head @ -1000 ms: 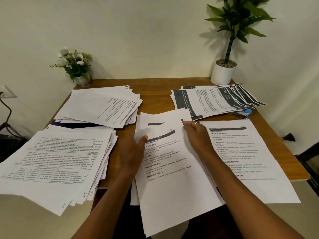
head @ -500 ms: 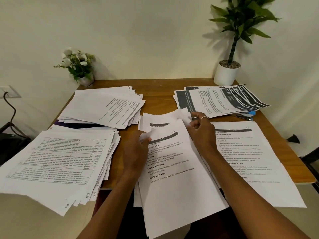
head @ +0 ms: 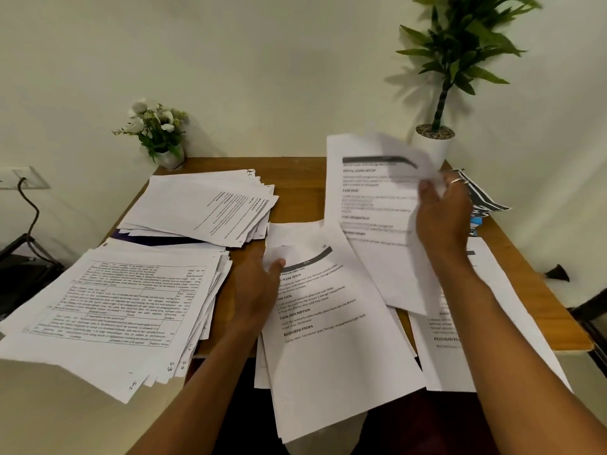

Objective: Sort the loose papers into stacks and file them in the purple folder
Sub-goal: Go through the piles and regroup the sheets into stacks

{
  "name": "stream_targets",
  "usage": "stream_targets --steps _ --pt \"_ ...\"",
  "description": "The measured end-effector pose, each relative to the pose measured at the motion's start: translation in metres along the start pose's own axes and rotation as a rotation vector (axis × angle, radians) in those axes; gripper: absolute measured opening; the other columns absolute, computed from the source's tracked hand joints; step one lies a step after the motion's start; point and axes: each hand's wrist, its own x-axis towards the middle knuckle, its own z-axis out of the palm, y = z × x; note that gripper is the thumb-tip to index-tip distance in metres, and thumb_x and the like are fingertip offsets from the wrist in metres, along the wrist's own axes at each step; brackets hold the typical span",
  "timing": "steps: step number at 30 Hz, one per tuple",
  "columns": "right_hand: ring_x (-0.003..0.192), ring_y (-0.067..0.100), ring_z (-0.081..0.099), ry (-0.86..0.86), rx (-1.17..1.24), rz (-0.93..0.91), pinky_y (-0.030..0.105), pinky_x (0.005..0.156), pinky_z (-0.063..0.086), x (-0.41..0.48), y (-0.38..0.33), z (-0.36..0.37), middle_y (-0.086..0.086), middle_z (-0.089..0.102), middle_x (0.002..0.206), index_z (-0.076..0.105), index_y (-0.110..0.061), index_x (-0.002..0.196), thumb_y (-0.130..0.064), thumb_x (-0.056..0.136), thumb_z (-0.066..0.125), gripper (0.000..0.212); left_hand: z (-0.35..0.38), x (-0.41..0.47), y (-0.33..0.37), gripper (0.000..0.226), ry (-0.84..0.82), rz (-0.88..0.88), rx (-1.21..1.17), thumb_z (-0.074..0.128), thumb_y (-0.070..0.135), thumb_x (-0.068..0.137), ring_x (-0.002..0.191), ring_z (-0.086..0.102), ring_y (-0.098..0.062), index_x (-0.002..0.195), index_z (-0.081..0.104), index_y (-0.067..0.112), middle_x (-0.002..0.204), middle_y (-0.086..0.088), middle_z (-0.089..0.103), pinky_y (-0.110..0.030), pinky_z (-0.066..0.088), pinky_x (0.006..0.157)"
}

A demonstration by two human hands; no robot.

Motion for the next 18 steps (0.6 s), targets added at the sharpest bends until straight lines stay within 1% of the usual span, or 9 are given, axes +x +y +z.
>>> stream_targets --steps 3,5,7,9,11,13,14,16,18 --pt "0.087 -0.001 0.060 0.128 0.122 -0.078 0.001 0.066 0.041 0.013 -0.019 -0.014 0.000 0.062 0.107 0.057 -0.004 0.120 -0.023 0.103 0.056 0.025 0.002 -0.002 -0.001 0.029 0.014 0.011 0.018 0.065 0.026 0.099 0.098 0.056 -0.011 0.124 0.058 0.014 0.110 0.008 0.059 -0.012 0.038 0.067" --pt "0.089 -0.006 0.061 0.239 0.214 -0.107 0.009 0.076 0.049 0.021 -0.028 -0.020 -0.002 0.064 0.106 0.058 -0.009 0.114 -0.023 0.102 0.057 0.019 0.003 -0.003 -0.001 0.032 0.028 0.016 0.030 0.066 0.027 0.098 0.102 0.060 -0.014 0.126 0.059 0.013 0.114 0.004 0.063 -0.020 0.042 0.077" --pt "0.090 -0.012 0.061 0.335 0.283 -0.122 0.016 0.082 0.053 0.029 -0.032 -0.025 -0.006 0.064 0.104 0.054 -0.015 0.109 -0.019 0.100 0.057 0.011 0.004 -0.003 -0.001 0.033 0.038 0.011 0.045 0.066 0.028 0.097 0.103 0.061 -0.015 0.126 0.060 0.013 0.118 0.000 0.066 -0.021 0.043 0.077" --pt "0.089 -0.014 0.062 0.362 0.348 -0.100 0.014 0.083 0.052 0.034 -0.037 -0.026 -0.006 0.064 0.105 0.053 -0.012 0.112 -0.013 0.099 0.057 0.014 0.004 -0.003 0.000 0.031 0.043 0.003 0.059 0.066 0.028 0.098 0.099 0.058 -0.012 0.124 0.060 0.013 0.117 -0.001 0.066 -0.017 0.040 0.073" --pt "0.098 -0.010 0.062 0.373 0.364 -0.060 0.012 0.088 0.049 0.035 -0.034 -0.024 -0.002 0.064 0.113 0.053 -0.006 0.119 -0.013 0.098 0.057 0.022 0.005 -0.003 0.000 0.030 0.033 0.004 0.051 0.066 0.029 0.098 0.102 0.059 -0.012 0.124 0.060 0.014 0.119 0.000 0.066 -0.020 0.041 0.075" --pt "0.119 0.010 0.061 0.291 0.339 -0.015 0.021 0.102 0.048 0.032 -0.030 -0.018 0.009 0.062 0.130 0.051 0.001 0.133 -0.019 0.098 0.058 0.041 0.005 -0.003 -0.001 0.029 0.020 0.011 0.029 0.066 0.030 0.098 0.101 0.061 -0.012 0.123 0.061 0.016 0.117 0.003 0.066 -0.016 0.041 0.070" --pt "0.122 0.016 0.059 0.221 0.306 -0.021 0.022 0.104 0.047 0.027 -0.028 -0.014 0.011 0.060 0.134 0.051 0.002 0.136 -0.020 0.098 0.059 0.045 0.003 -0.003 0.000 0.028 0.020 0.013 0.024 0.065 0.029 0.098 0.098 0.060 -0.010 0.122 0.061 0.016 0.114 0.005 0.065 -0.011 0.039 0.066" --pt "0.112 0.005 0.063 0.090 0.258 -0.044 0.014 0.092 0.049 0.012 -0.018 -0.003 0.007 0.064 0.127 0.054 -0.001 0.132 -0.015 0.099 0.059 0.036 0.002 -0.004 0.001 0.023 0.025 0.024 0.017 0.065 0.026 0.098 0.088 0.056 -0.005 0.118 0.061 0.018 0.106 0.011 0.061 -0.006 0.033 0.062" --pt "0.097 -0.007 0.063 -0.047 0.231 -0.035 0.007 0.080 0.047 -0.012 -0.013 0.009 -0.002 0.065 0.117 0.056 -0.013 0.129 -0.013 0.100 0.059 0.029 0.003 -0.004 0.001 0.011 0.031 0.020 -0.001 0.064 0.029 0.098 0.079 0.056 -0.002 0.105 0.061 0.022 0.097 0.013 0.061 -0.012 0.035 0.059"
